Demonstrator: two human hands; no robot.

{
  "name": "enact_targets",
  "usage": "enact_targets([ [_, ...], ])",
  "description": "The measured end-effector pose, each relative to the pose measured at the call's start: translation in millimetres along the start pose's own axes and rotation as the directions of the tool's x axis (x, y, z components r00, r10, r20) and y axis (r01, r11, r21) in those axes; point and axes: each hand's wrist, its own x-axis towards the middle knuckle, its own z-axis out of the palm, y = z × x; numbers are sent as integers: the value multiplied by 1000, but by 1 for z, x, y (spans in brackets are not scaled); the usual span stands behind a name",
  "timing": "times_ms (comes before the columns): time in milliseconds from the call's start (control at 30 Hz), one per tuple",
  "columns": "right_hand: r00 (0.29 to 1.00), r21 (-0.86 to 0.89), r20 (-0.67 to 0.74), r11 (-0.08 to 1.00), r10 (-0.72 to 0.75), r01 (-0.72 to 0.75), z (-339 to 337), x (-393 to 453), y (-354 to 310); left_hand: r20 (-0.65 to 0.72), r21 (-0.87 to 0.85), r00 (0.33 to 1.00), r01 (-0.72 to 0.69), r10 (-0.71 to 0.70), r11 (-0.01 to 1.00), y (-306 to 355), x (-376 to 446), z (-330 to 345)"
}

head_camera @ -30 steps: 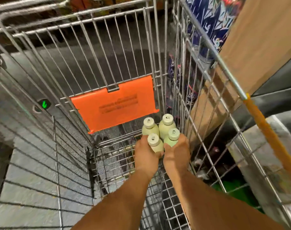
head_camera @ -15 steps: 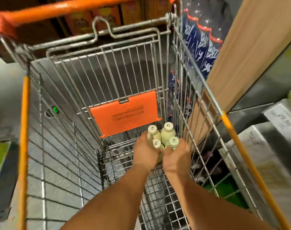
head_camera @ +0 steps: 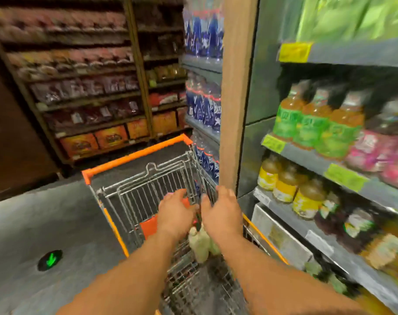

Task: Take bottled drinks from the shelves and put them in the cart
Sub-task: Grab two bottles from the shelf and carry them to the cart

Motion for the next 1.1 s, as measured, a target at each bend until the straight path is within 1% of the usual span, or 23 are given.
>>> enact_targets([
  [133,986,53,-168,999,6,3,-117,-29,-67,-38,-30,988,-148,147,989,74,-49,-88],
  [200,968,32,-250,999,-2,10,-176,-44,-93,-45,-53,971,-239,236,970,120,-73,-123],
  [300,938,-17,-346,1000,-25,20,-256,-66,-118,-82,-104,931,-364,356,926,190,-111,-158],
  [400,903,-19,-429,1000,-22,16,-328,-94,-127,-90,-159,882,-470,462,868,256,-156,-177],
  [533,857,-67,-516,997,8,-49,-425,-140,-114,-100,-249,812,-580,575,776,337,-231,-183],
  [600,816,-98,-578,992,10,-81,-476,-168,-100,-99,-301,770,-627,631,718,373,-272,-181],
  [700,760,-145,-649,976,32,-165,-550,-213,-75,-83,-366,722,-663,687,653,419,-334,-172],
  [767,723,-145,-689,967,52,-208,-593,-246,-57,-52,-420,682,-678,730,603,444,-374,-164],
  [867,668,-131,-739,954,87,-270,-643,-294,-32,-13,-474,632,-686,775,551,482,-433,-152],
  [1000,594,-119,-799,941,100,-318,-698,-351,-3,11,-484,552,-727,834,488,527,-510,-134],
  [1100,571,-151,-814,913,102,-379,-737,-386,18,41,-504,487,-744,872,440,554,-559,-117],
])
